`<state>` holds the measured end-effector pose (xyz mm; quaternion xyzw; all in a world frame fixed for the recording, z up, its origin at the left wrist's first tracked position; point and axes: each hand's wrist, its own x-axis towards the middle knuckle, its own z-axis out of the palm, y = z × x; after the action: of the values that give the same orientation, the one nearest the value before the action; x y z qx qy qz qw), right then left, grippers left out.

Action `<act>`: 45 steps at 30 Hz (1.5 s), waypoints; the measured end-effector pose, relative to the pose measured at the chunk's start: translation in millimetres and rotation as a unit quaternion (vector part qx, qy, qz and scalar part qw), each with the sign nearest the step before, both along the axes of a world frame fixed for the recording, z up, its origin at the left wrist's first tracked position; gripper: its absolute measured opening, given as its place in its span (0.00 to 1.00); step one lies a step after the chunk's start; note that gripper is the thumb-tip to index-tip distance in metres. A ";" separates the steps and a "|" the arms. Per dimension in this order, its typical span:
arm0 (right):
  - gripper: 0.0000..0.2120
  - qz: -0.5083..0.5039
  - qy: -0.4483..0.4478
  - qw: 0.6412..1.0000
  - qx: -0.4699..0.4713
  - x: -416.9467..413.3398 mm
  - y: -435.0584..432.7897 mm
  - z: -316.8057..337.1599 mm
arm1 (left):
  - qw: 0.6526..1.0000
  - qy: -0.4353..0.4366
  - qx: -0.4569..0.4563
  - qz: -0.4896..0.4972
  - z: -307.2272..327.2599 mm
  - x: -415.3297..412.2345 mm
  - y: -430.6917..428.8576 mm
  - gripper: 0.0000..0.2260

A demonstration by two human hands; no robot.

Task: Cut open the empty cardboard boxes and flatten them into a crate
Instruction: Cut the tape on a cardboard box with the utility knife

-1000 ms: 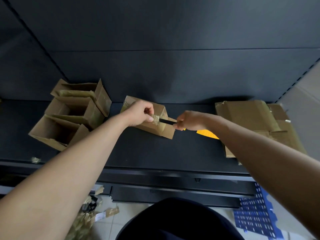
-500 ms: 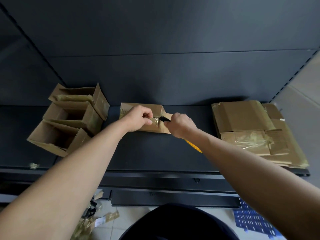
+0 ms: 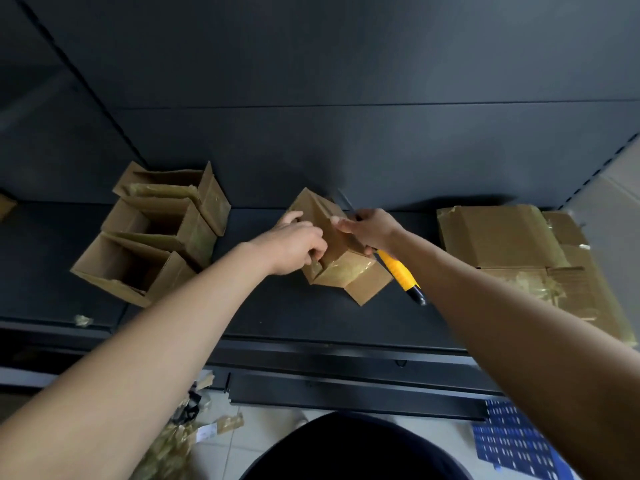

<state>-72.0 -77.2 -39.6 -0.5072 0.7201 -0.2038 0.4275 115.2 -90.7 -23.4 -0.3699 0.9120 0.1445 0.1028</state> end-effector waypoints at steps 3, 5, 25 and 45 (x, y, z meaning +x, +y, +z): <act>0.21 0.005 -0.033 0.998 0.061 3.0 -5.8 -8.9 | 0.998 0.003 -0.044 0.042 1.7 12.7 2.0 0.08; 0.22 -0.002 -0.038 0.995 0.093 6.3 0.9 -18.4 | 0.994 -0.012 -0.038 0.097 -1.6 21.6 3.9 0.08; 0.18 -0.052 -0.010 0.998 -0.026 19.3 -17.2 11.3 | 0.810 0.194 0.195 0.517 10.8 22.9 -12.0 0.25; 0.14 0.372 0.239 0.895 0.066 -5.1 -33.8 41.9 | 0.964 -0.063 0.065 0.248 19.8 29.6 -0.3 0.09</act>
<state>-77.1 -111.0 2.3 -0.7417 0.5713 0.1453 0.3201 144.7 -91.1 -3.6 -0.5855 0.7718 0.2011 0.1449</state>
